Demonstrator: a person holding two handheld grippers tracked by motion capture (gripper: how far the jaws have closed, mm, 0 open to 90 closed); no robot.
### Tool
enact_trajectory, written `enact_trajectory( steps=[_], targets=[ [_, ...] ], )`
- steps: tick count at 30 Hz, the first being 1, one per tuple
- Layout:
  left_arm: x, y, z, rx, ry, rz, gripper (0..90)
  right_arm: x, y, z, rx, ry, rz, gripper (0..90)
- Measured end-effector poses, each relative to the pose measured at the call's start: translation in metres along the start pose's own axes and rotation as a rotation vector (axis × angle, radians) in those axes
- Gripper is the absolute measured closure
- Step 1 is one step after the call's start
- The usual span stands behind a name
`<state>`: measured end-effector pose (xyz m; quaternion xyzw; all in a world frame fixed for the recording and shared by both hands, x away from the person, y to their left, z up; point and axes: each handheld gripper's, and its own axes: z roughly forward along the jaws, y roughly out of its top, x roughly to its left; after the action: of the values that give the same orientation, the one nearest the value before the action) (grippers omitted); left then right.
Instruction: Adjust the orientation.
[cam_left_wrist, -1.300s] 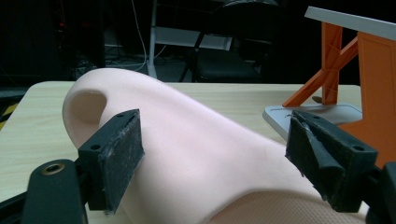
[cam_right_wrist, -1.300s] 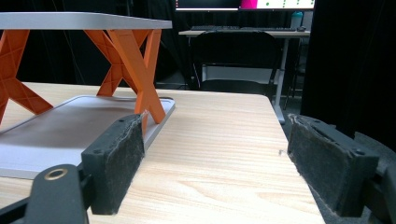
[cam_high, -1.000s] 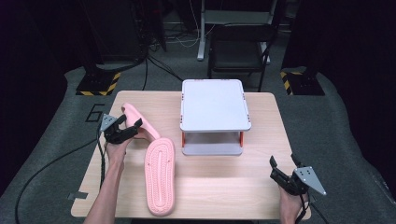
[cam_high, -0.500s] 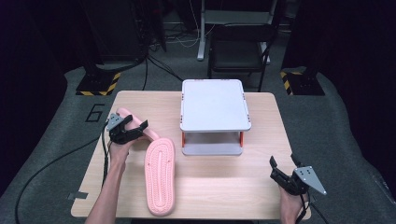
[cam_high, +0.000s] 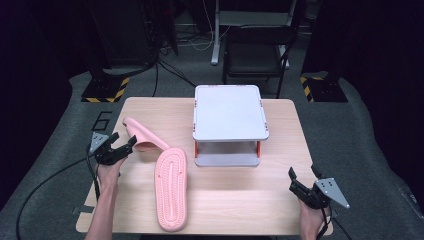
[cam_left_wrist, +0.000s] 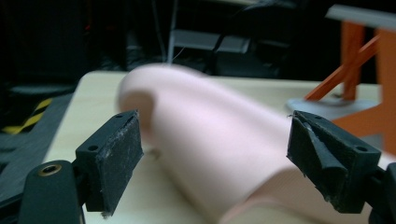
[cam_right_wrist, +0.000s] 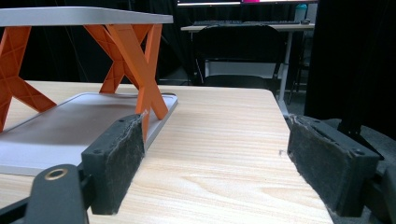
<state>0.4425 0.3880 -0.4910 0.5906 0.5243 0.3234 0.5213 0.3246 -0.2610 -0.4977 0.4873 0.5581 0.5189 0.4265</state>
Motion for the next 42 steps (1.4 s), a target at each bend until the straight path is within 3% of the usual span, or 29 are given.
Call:
enact_trajectory(
  steps=[4,8,12,13,14,15,16,17,18,19,22,34,42],
  targets=[
    [0.006,-0.011,0.006,0.078,0.019,-0.027,20.3,0.000,0.000,0.000,0.005,0.005,-0.004,18.4],
    [0.005,-0.010,0.017,0.014,-0.046,-0.095,24.5,0.001,0.000,0.000,0.006,0.003,-0.006,18.5],
    [0.000,-0.002,0.025,-0.012,-0.064,-0.096,25.9,-0.001,-0.001,0.001,0.006,0.000,0.000,18.5],
    [-0.006,0.003,0.032,-0.010,-0.085,-0.100,25.9,-0.001,-0.001,0.001,0.006,0.000,0.000,18.5],
    [-0.009,0.005,0.035,0.009,-0.100,-0.078,26.7,-0.001,-0.001,0.000,0.008,0.003,0.005,18.5],
    [-0.018,0.006,0.043,0.045,-0.104,-0.016,27.1,-0.001,-0.001,0.000,0.009,0.004,0.005,18.5],
    [-0.018,0.006,0.043,0.045,-0.104,-0.016,27.1,-0.001,-0.001,0.000,0.009,0.004,0.005,18.5],
    [-0.029,0.006,0.049,0.077,-0.119,0.037,27.1,-0.001,-0.001,0.000,0.007,0.001,0.002,18.5],
    [-0.029,0.006,0.049,0.077,-0.119,0.037,27.1,-0.001,-0.001,0.000,0.007,0.001,-0.001,18.5],
    [-0.037,0.003,0.055,0.077,-0.141,0.051,27.1,-0.001,-0.001,0.000,0.007,0.000,0.001,18.5],
    [-0.040,0.000,0.060,0.084,-0.170,0.055,27.1,-0.002,-0.001,0.000,0.006,0.000,0.000,18.5],
    [-0.039,0.008,0.051,0.058,-0.134,0.057,26.9,-0.003,-0.001,0.000,0.011,0.002,0.002,18.6],
    [-0.039,0.014,0.034,0.037,-0.115,0.069,25.1,-0.001,-0.001,0.001,0.015,0.012,0.005,18.6]
  ],
)
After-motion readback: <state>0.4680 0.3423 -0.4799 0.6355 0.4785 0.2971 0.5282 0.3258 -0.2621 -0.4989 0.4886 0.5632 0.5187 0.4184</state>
